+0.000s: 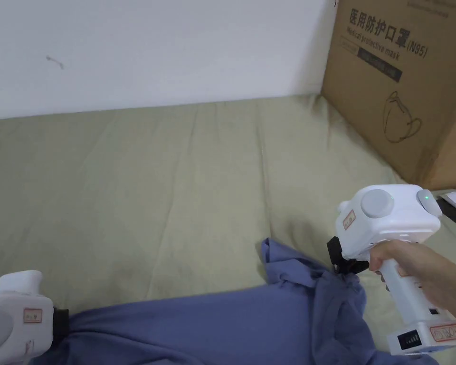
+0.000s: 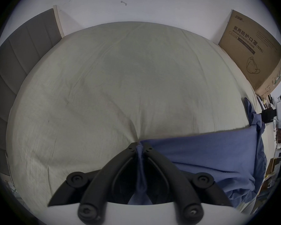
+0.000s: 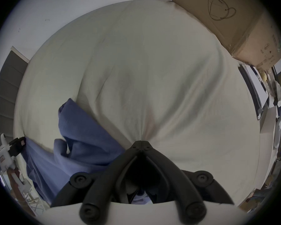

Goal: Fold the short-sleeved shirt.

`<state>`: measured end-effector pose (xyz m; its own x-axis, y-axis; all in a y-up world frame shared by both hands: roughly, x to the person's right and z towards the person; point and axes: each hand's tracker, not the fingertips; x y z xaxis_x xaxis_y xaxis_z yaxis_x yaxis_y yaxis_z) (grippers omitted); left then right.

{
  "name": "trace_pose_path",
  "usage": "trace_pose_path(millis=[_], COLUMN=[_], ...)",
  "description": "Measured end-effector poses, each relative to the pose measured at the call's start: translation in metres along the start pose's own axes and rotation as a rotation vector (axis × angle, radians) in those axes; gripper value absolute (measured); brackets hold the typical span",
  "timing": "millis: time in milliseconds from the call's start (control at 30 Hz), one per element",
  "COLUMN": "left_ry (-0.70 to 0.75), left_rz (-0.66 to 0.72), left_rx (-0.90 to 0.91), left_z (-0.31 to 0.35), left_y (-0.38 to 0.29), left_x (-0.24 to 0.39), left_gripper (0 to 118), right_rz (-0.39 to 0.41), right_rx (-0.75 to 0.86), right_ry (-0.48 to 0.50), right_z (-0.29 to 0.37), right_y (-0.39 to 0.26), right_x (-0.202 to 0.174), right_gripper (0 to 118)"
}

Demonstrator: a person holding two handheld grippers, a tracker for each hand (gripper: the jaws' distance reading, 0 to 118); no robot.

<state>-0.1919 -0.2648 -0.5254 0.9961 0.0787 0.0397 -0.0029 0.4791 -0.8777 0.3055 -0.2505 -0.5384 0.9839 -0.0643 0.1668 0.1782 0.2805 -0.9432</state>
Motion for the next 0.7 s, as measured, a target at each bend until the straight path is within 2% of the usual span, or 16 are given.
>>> trace_pose_path(millis=[33, 133, 200, 300, 500, 700], left_ry=[-0.001, -0.002, -0.002, -0.02, -0.051, -0.032], left_rz=[0.001, -0.007, -0.012, 0.003, -0.001, -0.029], left_rx=[-0.005, -0.018, 0.001, 0.024, 0.101, 0.109], left_z=[0.001, 0.011, 0.024, 0.042, 0.085, 0.094], left_y=[0.001, 0.002, 0.002, 0.006, 0.011, 0.009], left_x=[0.0, 0.001, -0.001, -0.006, -0.001, 0.009], left_gripper=[3, 3, 3, 3, 3, 3], right_rz=[0.001, -0.102, -0.085, -0.107, -0.062, -0.099], right_rx=[0.006, 0.04, 0.065, 0.125, 0.186, 0.174], right_ry=[0.009, 0.073, 0.116, 0.208, 0.196, 0.169], right_z=[0.004, 0.022, 0.039, 0.075, 0.126, 0.117], right_y=[-0.003, -0.004, -0.005, -0.009, -0.012, -0.023], right_x=[0.004, 0.011, 0.018, 0.019, 0.016, 0.023], right_gripper=[0, 0, 0, 0, 0, 0])
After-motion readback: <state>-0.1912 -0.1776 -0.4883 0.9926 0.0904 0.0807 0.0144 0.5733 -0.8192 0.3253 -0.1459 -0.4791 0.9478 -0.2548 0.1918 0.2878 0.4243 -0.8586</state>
